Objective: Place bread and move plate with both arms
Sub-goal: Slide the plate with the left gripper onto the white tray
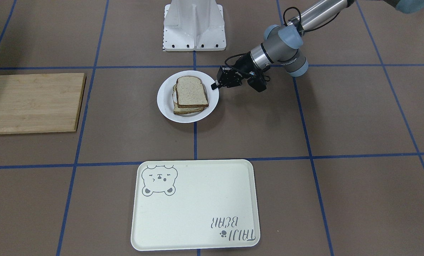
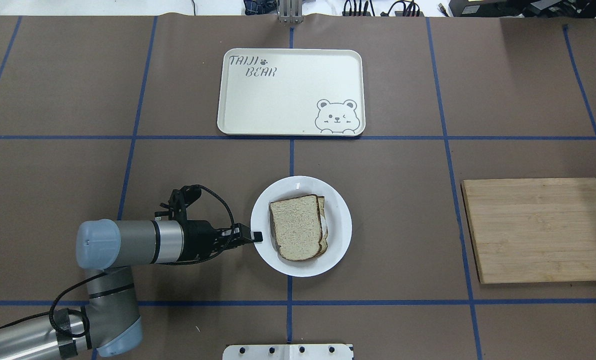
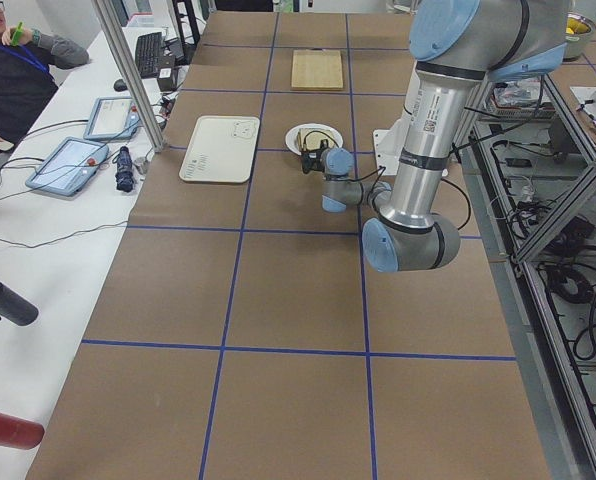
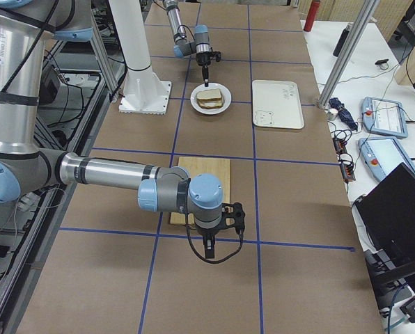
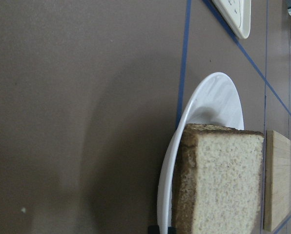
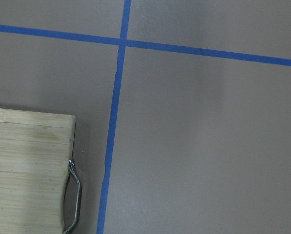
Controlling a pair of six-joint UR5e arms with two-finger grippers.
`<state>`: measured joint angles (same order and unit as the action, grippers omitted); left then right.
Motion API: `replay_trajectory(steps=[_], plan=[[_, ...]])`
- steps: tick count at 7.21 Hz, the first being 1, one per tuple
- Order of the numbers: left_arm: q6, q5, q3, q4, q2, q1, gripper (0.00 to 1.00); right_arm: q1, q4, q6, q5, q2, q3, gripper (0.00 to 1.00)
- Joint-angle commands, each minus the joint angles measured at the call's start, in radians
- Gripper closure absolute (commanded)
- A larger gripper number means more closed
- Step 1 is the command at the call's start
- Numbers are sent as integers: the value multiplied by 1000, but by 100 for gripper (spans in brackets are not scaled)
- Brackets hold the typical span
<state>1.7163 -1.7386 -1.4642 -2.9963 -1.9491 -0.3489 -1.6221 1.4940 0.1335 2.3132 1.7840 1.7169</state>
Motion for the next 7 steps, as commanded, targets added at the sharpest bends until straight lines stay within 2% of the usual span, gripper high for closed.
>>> replay_trajectory(steps=[1, 4, 7], plan=[[99, 19, -7, -3, -22, -1, 100, 1, 0, 0, 0, -2, 0, 0], [270, 179, -12, -1, -86, -1, 100, 1, -1, -2, 0, -2, 0, 0], [342, 440, -12, 17, -116, -4, 100, 1, -1, -2, -2, -2, -3, 0]])
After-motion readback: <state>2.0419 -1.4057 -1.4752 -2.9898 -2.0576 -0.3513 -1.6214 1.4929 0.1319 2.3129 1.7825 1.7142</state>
